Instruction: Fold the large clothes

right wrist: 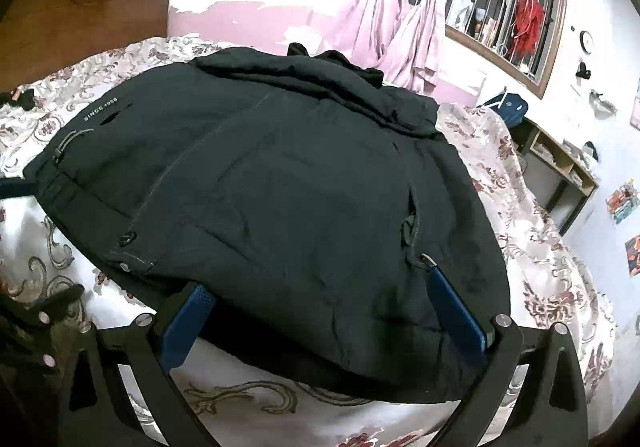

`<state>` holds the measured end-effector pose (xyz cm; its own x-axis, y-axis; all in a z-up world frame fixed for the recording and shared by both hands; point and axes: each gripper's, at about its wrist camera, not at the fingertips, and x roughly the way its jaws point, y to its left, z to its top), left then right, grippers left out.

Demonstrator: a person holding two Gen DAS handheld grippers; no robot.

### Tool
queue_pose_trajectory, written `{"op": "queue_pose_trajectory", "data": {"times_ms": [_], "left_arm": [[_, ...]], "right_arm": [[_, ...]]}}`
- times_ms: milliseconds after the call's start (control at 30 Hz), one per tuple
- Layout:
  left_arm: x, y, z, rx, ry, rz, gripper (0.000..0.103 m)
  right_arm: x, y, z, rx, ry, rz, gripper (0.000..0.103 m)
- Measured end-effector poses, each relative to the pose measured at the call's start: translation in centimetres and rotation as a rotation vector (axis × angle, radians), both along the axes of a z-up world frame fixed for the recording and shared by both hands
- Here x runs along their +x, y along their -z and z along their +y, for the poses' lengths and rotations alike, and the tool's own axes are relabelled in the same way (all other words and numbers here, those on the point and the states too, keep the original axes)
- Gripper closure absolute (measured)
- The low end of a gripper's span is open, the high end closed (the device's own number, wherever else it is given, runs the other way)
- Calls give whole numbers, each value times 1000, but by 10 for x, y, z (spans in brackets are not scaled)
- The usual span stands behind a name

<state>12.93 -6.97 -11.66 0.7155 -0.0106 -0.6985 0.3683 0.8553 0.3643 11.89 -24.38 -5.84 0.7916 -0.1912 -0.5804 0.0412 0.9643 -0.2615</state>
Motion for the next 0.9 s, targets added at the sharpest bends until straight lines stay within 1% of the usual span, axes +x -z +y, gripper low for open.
{"op": "queue_pose_trajectory", "data": {"times_ms": [100,200,267,333,367,433,467,500,567,633,667,733,833,900], "left_arm": [[6,-1,8,-29,-31,19,0],[16,4,17,-46,-79,61,0],[22,6,24,-66,-111,86,0],[24,5,29,-82,-135,94,0],[25,5,32,-93,-145,96,0],[26,3,34,-111,-155,95,0],[26,2,35,-119,-157,89,0],[24,1,36,-123,-154,82,0],[19,-3,35,-128,-139,57,0],[15,-5,34,-128,-114,38,0],[13,-6,31,-124,-96,29,0],[8,-5,24,-108,-64,18,0],[4,0,12,-24,-39,-14,0],[4,2,8,33,-57,-61,0]], "right_arm": [[1,5,-5,25,-35,58,2],[0,17,-2,49,-95,181,2],[4,30,2,22,-98,243,2],[11,46,9,-43,-87,304,2],[13,51,13,-75,-82,317,2],[19,68,24,-194,-77,360,2],[21,72,29,-232,-71,365,2],[22,76,32,-268,-60,358,2],[23,70,29,-266,-32,303,2],[22,53,19,-220,13,204,2],[20,46,16,-198,26,169,2],[15,32,5,-116,20,85,2],[9,22,-1,-67,-7,6,2],[5,15,-7,-35,-12,-45,2]]}}
